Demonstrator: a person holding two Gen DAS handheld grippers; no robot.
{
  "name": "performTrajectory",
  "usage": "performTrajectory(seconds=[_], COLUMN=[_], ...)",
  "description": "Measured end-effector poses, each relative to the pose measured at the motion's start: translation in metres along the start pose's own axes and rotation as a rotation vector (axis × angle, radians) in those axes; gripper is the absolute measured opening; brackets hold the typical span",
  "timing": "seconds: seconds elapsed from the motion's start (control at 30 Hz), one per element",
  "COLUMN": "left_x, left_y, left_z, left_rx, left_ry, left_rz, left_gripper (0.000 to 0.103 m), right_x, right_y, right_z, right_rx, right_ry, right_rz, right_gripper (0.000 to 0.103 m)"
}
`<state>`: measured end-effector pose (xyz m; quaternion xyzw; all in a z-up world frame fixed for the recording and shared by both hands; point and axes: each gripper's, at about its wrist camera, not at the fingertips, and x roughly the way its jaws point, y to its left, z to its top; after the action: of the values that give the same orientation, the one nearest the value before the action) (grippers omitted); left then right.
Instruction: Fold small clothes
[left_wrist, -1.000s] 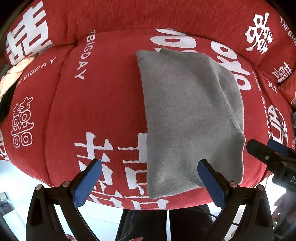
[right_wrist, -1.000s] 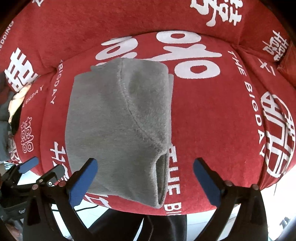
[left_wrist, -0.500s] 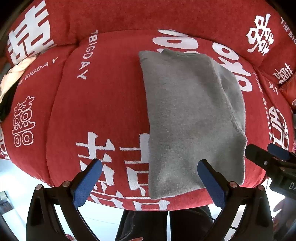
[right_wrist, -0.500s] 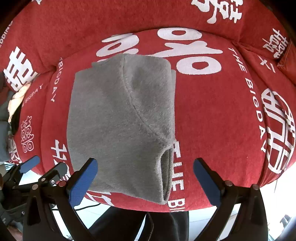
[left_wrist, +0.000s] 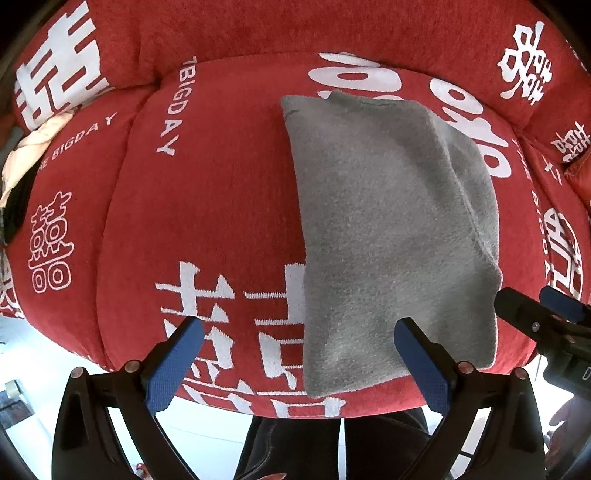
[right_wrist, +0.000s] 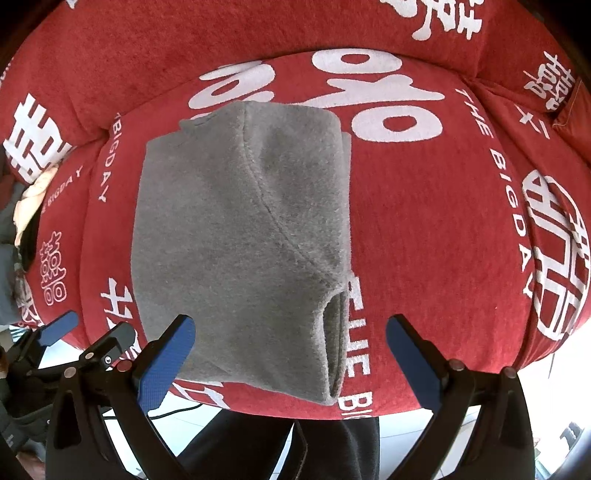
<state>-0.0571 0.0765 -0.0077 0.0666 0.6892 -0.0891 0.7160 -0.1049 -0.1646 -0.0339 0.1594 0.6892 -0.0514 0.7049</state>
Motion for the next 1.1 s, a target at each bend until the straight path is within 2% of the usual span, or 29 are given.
performTrajectory(seconds=[1.1], left_x=[0.0015], left_y=[-0.0039], left_z=[0.0048], left_rx=[0.006], left_ry=[-0.011], left_rz=[0.033], left_gripper=[0.103], right_x=[0.0038], right_y=[0.0057], right_z=[0.0025], right_rx=[-0.02], right_ry=[0.003], right_rz=[0.013], right_gripper=[0.103])
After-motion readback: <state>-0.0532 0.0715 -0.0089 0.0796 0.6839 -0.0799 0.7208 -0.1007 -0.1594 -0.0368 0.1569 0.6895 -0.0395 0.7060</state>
